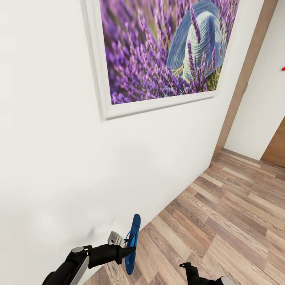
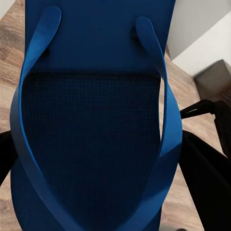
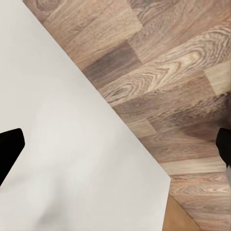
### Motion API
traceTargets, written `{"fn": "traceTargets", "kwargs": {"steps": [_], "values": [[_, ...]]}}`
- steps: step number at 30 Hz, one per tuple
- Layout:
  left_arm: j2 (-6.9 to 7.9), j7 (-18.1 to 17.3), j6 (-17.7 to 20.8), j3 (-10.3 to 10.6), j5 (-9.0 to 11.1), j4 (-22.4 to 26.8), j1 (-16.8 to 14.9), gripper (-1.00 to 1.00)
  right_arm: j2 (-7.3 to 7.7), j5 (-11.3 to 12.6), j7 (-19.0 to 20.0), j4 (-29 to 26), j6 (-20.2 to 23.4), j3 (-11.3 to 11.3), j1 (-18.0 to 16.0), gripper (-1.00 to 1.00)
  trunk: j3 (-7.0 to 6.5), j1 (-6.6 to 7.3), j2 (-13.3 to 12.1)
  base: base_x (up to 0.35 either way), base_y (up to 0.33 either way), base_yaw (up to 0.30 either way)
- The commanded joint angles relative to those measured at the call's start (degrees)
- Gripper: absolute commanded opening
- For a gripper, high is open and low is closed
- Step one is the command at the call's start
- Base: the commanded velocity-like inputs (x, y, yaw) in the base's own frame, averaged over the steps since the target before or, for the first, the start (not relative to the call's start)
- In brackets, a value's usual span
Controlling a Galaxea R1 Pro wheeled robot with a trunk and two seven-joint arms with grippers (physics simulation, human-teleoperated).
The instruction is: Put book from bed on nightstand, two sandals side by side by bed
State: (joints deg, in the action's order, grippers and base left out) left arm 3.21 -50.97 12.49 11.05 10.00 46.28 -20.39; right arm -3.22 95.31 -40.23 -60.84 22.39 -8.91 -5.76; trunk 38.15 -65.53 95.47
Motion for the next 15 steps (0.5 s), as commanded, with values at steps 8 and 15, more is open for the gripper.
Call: {"fn": "traceTargets", "kwargs": {"steps": [8, 15], "values": [[-0.09, 0.0, 0.6, 0.2, 0.6, 0.0, 0.0, -1.0, -0.04, 0.2, -0.4, -0.1, 0.3, -0.2, 0.0, 1.0, 1.5, -1.76, 3.3, 0.0, 0.0, 0.0], [-0.14, 0.0, 0.6, 0.2, 0.6, 0.0, 0.0, -1.0, -0.05, 0.3, -0.4, -0.1, 0.2, -0.2, 0.0, 1.0, 2.75, -3.3, 6.1, 0.0, 0.0, 0.0]]}}
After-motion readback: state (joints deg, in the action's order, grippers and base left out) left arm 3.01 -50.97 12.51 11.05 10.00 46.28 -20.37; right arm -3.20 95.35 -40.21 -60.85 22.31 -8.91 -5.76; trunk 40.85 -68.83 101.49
